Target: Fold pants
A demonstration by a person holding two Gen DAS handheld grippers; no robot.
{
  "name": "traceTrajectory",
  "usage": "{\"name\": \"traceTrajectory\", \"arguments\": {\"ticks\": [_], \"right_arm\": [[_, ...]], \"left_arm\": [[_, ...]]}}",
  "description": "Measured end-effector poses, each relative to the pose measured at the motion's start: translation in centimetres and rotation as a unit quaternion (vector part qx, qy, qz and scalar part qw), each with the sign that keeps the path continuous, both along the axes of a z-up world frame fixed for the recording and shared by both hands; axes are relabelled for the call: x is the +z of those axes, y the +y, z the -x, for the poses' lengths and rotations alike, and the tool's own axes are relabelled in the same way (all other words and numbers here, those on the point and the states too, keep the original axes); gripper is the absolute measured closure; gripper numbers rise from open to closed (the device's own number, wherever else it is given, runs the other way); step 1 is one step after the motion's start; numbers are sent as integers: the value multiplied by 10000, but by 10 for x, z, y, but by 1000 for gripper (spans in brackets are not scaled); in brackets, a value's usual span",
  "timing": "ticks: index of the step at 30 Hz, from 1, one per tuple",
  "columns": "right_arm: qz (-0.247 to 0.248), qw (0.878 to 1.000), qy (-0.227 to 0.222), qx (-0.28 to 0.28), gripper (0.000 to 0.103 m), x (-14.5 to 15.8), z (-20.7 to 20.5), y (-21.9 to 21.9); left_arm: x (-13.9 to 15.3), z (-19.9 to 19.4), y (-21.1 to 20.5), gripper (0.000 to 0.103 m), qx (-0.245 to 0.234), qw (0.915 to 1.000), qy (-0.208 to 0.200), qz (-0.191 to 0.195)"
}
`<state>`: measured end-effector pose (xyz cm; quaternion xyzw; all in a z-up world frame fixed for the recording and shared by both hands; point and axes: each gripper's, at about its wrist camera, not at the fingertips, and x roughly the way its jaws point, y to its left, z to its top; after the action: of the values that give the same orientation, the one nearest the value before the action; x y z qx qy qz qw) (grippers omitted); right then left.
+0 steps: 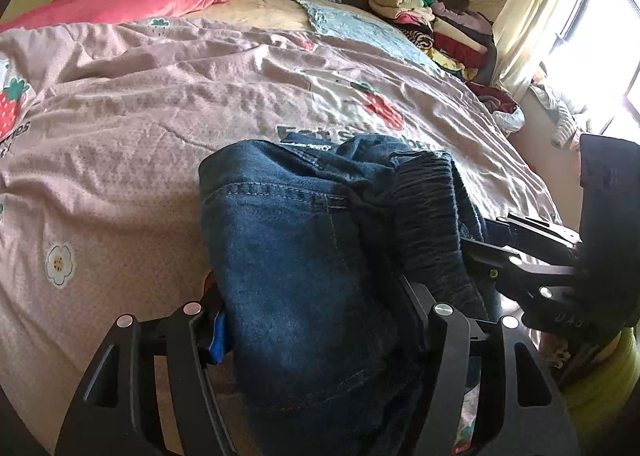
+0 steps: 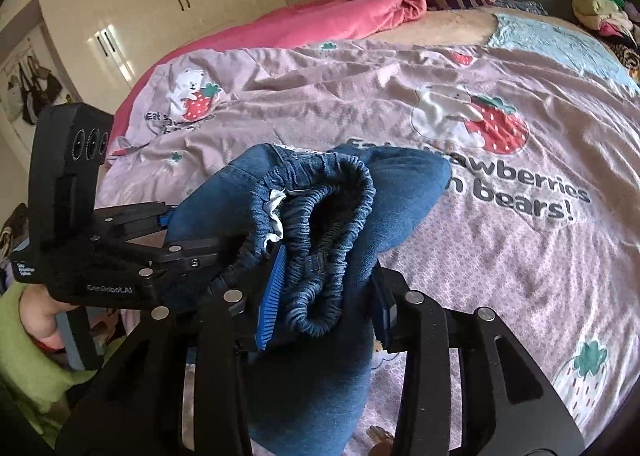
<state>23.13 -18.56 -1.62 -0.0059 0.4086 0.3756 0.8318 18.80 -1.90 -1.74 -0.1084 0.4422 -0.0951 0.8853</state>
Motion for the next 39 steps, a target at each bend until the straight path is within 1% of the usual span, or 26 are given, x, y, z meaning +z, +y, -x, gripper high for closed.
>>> {"name": "traceTrajectory", "arguments": {"ticks": [3,4,5,6,7,8,12,13,14,15,18,20,23,25,27,29,33,36,39], "right_arm": [[44,10000,59,-67,70,-4,-2,-1],[53,9999,86,-79,68,-5,-2,-2],[85,9998,111,-105,66,-7,-2,-3],[119,9997,127,-144,65,-9,-3,-4],[150,9996,175,-184,63,-11,-4,-5],[178,9994,219,-219,58,-14,-4,-6],[326,9976,444,-420,50,-27,-10,-11],[332,9973,467,-456,48,-28,-9,-12],[304,9975,421,-470,48,-26,-7,-14],[294,9978,353,-487,48,-23,-5,-15],[258,9979,14,-588,40,-7,8,-21],[183,9974,-224,-656,27,6,20,-28],[151,9958,-562,-703,18,24,42,-36],[212,9946,-698,-741,13,31,53,-38],[355,9928,-820,-791,12,35,67,-39],[465,9921,-832,-817,10,35,79,-40],[644,9922,-589,-892,10,25,92,-42],[693,9916,-481,-979,10,20,97,-44],[699,9913,-403,-1040,9,18,99,-44]], "left_arm": [[-4,0,2,40,32,10000,59,3],[-5,-2,3,40,40,10000,76,-2],[-7,-2,3,32,46,9999,93,-4],[-8,-2,4,20,70,9999,112,-22],[-10,-2,5,20,88,9999,122,-37],[-12,-2,6,20,88,9999,137,-28],[-21,-3,7,19,111,9996,253,-25],[-23,-2,7,17,125,9995,280,-16],[-23,-2,7,13,147,9995,283,-11],[-21,1,7,10,176,9996,241,-16],[-12,10,8,10,207,9997,112,-29],[-4,21,9,5,256,9997,15,-50],[6,39,12,5,365,9993,-90,-15],[13,55,12,5,452,9988,-171,-10],[19,72,11,5,481,9984,-283,-58],[20,87,9,4,520,9981,-310,-126],[17,114,6,4,609,9976,-280,-182],[12,122,5,4,609,9978,-218,-140],[10,124,3,4,638,9976,-183,-197]]}}
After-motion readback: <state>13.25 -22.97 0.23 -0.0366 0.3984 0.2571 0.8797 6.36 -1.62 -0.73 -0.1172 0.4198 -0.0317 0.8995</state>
